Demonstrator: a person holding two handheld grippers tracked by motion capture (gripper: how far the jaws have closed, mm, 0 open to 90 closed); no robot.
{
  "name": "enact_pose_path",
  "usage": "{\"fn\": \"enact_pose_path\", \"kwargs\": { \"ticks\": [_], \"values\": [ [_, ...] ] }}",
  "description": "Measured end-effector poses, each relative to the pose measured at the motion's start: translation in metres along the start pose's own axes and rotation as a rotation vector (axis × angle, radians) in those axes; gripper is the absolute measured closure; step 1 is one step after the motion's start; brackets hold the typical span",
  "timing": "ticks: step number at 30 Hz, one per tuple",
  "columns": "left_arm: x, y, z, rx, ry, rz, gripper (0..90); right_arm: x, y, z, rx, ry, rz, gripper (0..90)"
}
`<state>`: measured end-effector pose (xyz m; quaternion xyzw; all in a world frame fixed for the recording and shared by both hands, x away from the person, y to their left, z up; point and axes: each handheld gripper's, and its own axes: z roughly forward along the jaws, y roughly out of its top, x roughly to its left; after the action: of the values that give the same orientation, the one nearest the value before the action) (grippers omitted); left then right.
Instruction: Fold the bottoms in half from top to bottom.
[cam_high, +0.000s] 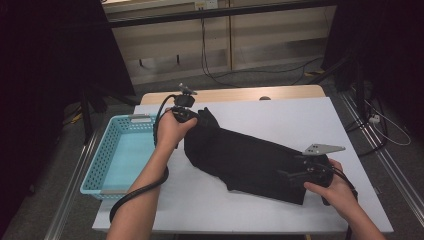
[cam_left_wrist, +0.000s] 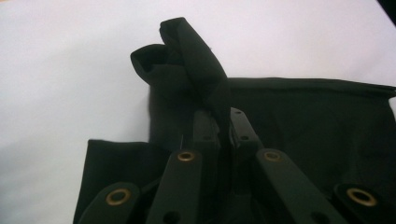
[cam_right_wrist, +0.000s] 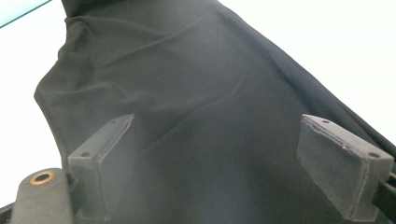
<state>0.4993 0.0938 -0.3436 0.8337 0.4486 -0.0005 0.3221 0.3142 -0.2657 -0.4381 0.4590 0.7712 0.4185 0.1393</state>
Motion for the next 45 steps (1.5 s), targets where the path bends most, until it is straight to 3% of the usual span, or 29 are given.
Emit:
{"fn": "enact_pose_path", "kwargs": {
  "ticks": [6, 9, 19, 22, 23, 28, 29, 31, 36, 45],
  "values": [
    [-0.015, -0.005, 0.016, 0.006, -0.032, 0.030, 84.8, 0.001, 0.001, -0.001, -0.004, -0.002, 0.002, 12.9],
    [-0.023, -0.009, 0.024, -0.001, -0.051, 0.023, 84.6, 0.002, 0.000, 0.000, 0.003, -0.004, 0.001, 12.9],
    [-0.066, -0.025, 0.056, -0.034, -0.193, 0.048, 81.8, 0.005, -0.001, 0.004, 0.014, -0.003, -0.009, 12.9],
    [-0.073, -0.032, 0.058, -0.064, -0.210, 0.077, 64.6, 0.007, 0.001, 0.004, 0.014, 0.002, -0.013, 13.1],
    [-0.072, -0.033, 0.057, -0.057, -0.222, 0.083, 64.0, 0.008, 0.002, 0.005, 0.011, 0.004, -0.018, 13.2],
    [-0.064, -0.044, 0.045, -0.113, -0.261, 0.059, 40.9, 0.014, 0.004, 0.009, 0.009, 0.011, -0.030, 13.2],
    [-0.063, -0.045, 0.043, -0.123, -0.259, 0.070, 37.3, 0.016, 0.005, 0.011, 0.011, 0.016, -0.035, 13.2],
    [-0.059, -0.048, 0.039, -0.139, -0.216, 0.098, 30.5, 0.019, 0.007, 0.015, 0.016, 0.019, -0.042, 13.2],
    [-0.041, -0.057, 0.032, -0.191, -0.143, 0.110, 22.8, 0.026, 0.012, 0.024, 0.021, 0.015, -0.060, 13.2],
    [-0.029, -0.076, 0.025, -0.165, -0.047, 0.165, 18.0, 0.037, 0.017, 0.036, 0.024, 0.006, -0.074, 15.2]
  ]
}}
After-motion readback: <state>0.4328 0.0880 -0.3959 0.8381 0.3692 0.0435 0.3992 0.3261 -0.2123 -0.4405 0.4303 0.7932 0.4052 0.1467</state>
